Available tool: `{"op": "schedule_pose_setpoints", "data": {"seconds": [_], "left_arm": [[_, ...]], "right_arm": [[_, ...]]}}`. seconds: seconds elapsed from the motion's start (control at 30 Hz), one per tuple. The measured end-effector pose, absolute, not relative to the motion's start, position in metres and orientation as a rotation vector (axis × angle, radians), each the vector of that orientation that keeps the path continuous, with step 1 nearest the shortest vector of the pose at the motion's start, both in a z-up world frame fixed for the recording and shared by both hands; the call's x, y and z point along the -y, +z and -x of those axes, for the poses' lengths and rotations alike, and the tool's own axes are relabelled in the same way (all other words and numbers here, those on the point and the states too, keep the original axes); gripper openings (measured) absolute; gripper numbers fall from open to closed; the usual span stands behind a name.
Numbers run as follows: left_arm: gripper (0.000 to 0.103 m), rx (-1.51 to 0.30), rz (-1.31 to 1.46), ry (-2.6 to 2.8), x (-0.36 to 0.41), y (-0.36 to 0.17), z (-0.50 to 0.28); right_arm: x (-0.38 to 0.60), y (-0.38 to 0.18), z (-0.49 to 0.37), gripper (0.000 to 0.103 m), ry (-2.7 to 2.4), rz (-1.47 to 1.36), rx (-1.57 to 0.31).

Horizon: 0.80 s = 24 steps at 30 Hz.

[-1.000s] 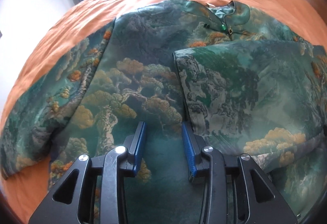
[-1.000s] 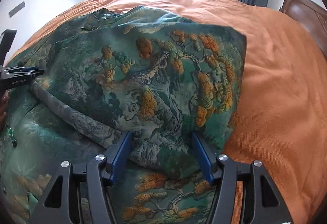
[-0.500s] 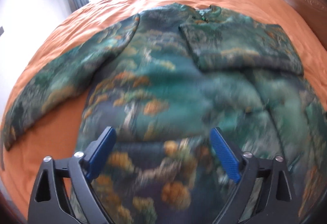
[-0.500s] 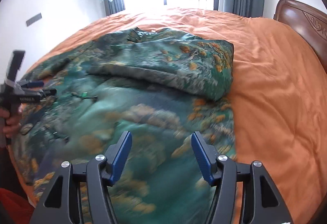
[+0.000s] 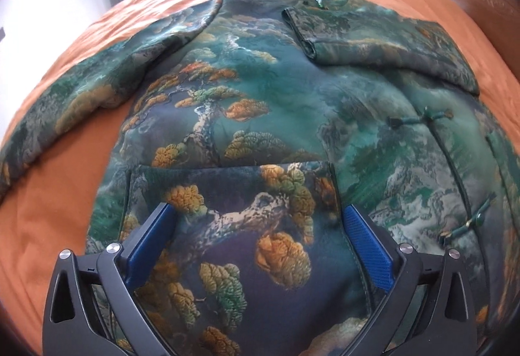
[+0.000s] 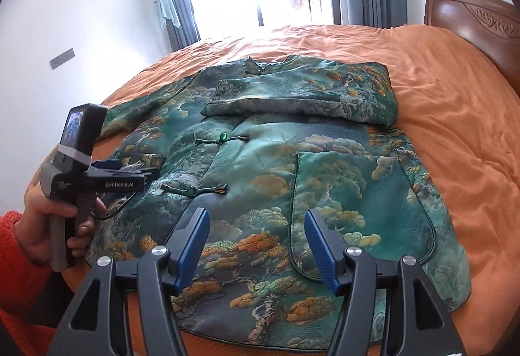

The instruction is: Fold large clothes

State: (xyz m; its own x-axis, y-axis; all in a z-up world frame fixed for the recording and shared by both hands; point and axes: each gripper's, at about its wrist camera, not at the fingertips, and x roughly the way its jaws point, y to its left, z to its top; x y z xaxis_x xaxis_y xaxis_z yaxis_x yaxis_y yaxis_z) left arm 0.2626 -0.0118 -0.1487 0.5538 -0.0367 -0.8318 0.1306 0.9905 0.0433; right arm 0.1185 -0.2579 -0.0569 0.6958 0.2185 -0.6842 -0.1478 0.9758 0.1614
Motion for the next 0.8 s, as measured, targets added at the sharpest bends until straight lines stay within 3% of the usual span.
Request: {"op": "schedule_pose_setpoints", "data": {"seconds": [0.23,0.4,0.63,0.8], "left_arm": [[0.102,-0.956,-0.053,-0.167,-0.009,-0.123,-0.242],[0.102,-0.909,-0.068,-0.031,-0.084,-0.094,-0.258],[0.102,-0.914,0.447,0.241,-0.282,-0.101,-0.295],[0.102,-0.880,0.844,0.365,-0.364,-0.144,-0.301]], "right_arm": [[0.245,-0.046,-0.108,0.062,0.212,-0.085,-0.750],[0.245,-0.047,-0.103,0.062,0.210,-0.087,-0.755],[0.233,-0.047,-0.101,0.062,0.238,-0.060,-0.750],[0.218,-0.048,-0.099,0.062,0.271,-0.024,-0.751]]}}
